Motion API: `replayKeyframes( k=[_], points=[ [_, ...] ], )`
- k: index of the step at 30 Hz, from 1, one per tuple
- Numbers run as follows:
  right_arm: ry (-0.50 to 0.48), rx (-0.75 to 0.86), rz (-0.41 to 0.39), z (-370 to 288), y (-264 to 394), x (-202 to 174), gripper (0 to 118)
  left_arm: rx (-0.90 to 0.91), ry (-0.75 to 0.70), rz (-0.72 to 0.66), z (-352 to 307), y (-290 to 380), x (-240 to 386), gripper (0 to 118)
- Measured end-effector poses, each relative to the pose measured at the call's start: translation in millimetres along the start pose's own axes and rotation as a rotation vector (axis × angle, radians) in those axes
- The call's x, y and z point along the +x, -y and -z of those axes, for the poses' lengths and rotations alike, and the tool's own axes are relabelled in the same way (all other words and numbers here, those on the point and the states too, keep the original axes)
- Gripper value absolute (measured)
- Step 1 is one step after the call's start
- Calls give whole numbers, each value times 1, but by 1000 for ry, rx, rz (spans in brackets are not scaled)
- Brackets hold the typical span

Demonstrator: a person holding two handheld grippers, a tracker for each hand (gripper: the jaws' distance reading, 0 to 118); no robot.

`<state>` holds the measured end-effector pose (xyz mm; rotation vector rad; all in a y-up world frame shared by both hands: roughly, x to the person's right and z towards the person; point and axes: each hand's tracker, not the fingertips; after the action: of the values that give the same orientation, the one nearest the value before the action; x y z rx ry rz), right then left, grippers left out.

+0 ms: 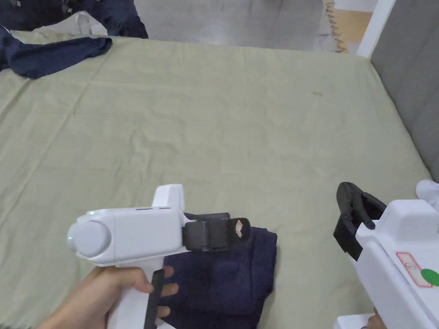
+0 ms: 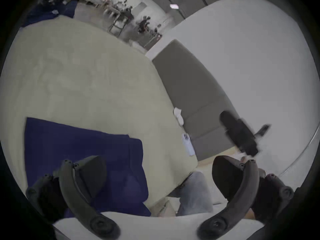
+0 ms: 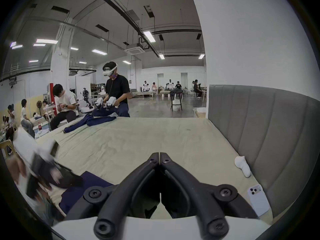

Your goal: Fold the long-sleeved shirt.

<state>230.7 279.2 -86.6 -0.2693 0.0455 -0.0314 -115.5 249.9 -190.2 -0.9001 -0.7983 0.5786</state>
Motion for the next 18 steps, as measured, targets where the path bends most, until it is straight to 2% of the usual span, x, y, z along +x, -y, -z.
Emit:
replayKeyframes(
  k=[3, 5, 7, 8, 9, 11, 14, 18],
  points=[
    [-9, 4, 4, -2, 1, 0, 0, 3, -45, -43, -23, -10, -25, 111],
    [-15, 6, 8, -1, 2, 0, 0, -38, -98, -163, -14, -7, -52, 106],
    [-12, 3, 12, 1, 3, -1, 0, -95, -57, -239, 13, 5, -70, 63],
    [-14, 0, 16, 2, 4, -1, 0, -129, -61, -244, 30, 13, -78, 37],
    [-14, -2, 19, 2, 4, -1, 0, -172, -98, -249, 49, 22, -84, 23],
    [-10, -6, 14, 1, 5, -2, 0, -254, -110, -228, 88, 40, -97, 21],
    [2, -15, 9, -3, 8, 0, 0, -271, -86, -319, 128, 56, -98, 17],
    [15, -31, -12, -7, 11, 2, 0, -289, -13, -250, 142, 54, -62, 17]
  ],
)
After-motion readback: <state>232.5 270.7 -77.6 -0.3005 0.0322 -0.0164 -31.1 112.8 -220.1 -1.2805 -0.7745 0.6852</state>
